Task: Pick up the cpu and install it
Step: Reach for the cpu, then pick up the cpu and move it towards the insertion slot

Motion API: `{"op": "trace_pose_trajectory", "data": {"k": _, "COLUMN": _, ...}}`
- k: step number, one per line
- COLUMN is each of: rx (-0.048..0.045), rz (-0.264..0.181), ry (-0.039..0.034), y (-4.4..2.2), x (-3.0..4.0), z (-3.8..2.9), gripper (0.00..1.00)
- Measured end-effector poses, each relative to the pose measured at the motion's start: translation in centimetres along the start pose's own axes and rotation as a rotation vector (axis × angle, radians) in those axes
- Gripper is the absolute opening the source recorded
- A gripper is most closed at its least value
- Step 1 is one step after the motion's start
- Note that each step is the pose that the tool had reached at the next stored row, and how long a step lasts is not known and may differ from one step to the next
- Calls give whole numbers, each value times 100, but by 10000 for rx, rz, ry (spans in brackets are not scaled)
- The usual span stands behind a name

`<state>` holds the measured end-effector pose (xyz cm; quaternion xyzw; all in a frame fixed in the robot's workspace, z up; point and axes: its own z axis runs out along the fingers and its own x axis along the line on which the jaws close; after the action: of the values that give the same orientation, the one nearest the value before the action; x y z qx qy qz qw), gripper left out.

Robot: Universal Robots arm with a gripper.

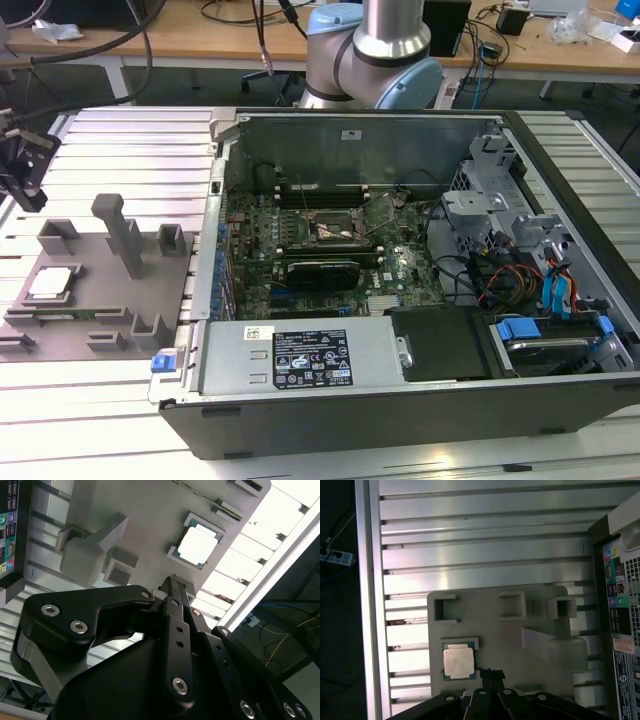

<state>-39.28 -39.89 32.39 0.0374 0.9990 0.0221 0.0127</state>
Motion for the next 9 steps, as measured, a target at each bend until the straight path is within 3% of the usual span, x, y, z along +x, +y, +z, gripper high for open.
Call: {"op": "trace_pose_trajectory", "data": {"k": 9, "rx": -1, "rz": 0, "ry": -1, "y": -1, "x": 9, "z": 19, "gripper": 11}}
